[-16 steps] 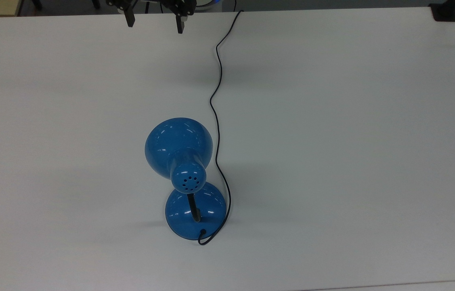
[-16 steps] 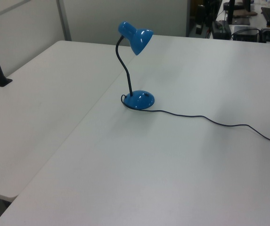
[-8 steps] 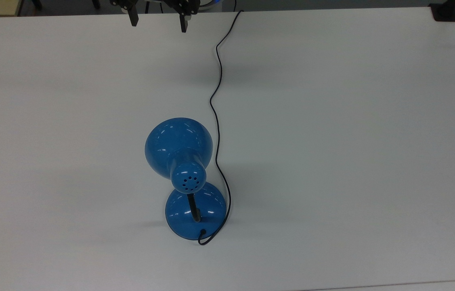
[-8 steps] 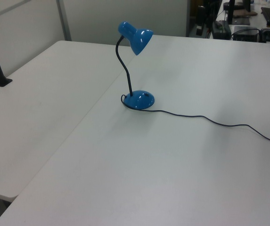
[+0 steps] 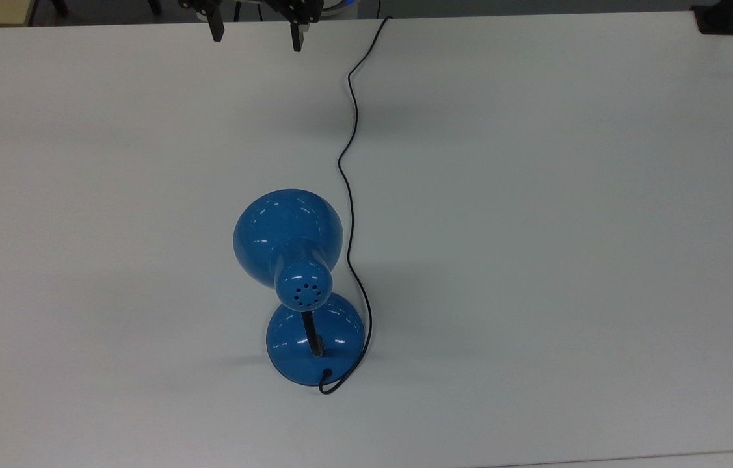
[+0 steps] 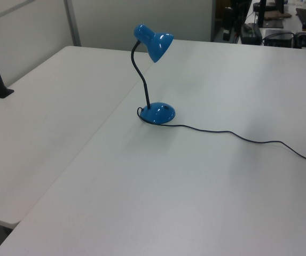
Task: Turn on the lamp
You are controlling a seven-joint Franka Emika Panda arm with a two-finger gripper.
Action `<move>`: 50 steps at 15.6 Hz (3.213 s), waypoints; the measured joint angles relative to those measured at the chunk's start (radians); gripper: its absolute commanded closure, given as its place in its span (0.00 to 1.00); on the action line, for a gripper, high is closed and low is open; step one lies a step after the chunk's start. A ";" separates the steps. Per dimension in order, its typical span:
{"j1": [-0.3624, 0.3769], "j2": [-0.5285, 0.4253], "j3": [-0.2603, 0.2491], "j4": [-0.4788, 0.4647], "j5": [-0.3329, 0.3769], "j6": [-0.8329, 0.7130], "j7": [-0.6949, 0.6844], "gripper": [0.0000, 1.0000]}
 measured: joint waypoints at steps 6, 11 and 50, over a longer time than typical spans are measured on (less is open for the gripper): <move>0.000 0.000 0.000 0.000 0.000 -0.004 0.000 0.00; 0.001 -0.001 0.000 0.000 -0.001 -0.020 -0.159 0.02; 0.013 0.349 0.021 -0.432 0.071 1.453 -0.412 1.00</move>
